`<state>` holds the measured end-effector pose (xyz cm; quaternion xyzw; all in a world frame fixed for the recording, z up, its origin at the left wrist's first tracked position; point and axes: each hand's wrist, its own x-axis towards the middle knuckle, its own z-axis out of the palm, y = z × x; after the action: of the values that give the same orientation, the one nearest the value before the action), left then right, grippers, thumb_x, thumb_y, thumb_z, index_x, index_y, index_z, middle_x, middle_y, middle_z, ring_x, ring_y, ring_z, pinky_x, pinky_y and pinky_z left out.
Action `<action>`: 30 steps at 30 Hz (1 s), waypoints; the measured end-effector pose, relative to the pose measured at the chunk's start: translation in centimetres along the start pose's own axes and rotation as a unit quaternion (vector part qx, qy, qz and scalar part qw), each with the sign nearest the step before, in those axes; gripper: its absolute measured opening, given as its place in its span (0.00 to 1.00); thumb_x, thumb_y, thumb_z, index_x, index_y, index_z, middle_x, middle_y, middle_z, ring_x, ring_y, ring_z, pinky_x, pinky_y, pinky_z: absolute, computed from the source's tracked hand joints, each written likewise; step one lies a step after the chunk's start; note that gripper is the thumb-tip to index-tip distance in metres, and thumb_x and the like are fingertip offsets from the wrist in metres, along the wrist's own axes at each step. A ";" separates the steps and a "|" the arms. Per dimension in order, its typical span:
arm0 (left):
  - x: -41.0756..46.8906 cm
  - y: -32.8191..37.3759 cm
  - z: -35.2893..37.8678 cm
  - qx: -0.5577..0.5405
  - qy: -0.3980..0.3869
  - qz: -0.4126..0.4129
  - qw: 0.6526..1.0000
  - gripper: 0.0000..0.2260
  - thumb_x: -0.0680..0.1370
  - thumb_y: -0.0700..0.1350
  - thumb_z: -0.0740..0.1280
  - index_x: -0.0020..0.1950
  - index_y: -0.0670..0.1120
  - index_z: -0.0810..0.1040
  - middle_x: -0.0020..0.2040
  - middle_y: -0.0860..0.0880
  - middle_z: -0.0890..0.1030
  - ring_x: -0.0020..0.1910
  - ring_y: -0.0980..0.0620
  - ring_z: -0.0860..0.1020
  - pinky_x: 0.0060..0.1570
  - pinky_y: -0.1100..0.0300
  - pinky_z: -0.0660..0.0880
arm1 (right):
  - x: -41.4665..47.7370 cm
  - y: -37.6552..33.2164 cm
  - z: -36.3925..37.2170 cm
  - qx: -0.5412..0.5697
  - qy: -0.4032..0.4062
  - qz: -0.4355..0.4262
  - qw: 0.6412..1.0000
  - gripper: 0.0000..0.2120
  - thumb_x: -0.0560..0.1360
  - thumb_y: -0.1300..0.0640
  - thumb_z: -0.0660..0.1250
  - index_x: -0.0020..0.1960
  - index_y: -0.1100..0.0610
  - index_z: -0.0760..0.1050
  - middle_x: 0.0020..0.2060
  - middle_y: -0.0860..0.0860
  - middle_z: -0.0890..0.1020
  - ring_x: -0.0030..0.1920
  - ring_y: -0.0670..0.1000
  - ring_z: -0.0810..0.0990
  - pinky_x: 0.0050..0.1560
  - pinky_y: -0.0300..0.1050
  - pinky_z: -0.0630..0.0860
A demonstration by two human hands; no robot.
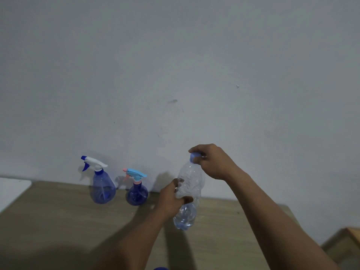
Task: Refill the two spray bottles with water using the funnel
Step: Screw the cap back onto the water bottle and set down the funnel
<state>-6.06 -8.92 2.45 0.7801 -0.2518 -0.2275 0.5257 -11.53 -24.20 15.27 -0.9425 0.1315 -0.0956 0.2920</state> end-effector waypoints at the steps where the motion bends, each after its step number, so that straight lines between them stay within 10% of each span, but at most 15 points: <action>1: 0.0 0.0 -0.1 -0.003 0.001 -0.001 1.000 0.23 0.72 0.48 0.76 0.65 0.53 0.73 0.57 0.55 0.81 0.50 0.63 0.78 0.34 0.79 0.71 | 0.0 0.2 -0.2 0.014 -0.011 -0.006 1.000 0.16 0.79 0.61 0.65 0.65 0.50 0.79 0.60 0.44 0.82 0.60 0.45 0.79 0.57 0.38 0.73; 30: 0.3 0.5 -0.2 0.005 -0.014 -0.008 1.000 0.28 0.73 0.51 0.75 0.70 0.52 0.69 0.61 0.55 0.76 0.57 0.57 0.74 0.44 0.70 0.70 | 0.3 1.4 -0.9 0.025 0.002 -0.033 0.999 0.15 0.81 0.52 0.67 0.66 0.49 0.79 0.59 0.42 0.83 0.57 0.41 0.81 0.53 0.34 0.71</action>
<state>-5.79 -9.15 2.93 0.7816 -0.2543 -0.2411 0.5161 -11.78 -25.85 15.28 -0.9386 0.0988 -0.1105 0.3116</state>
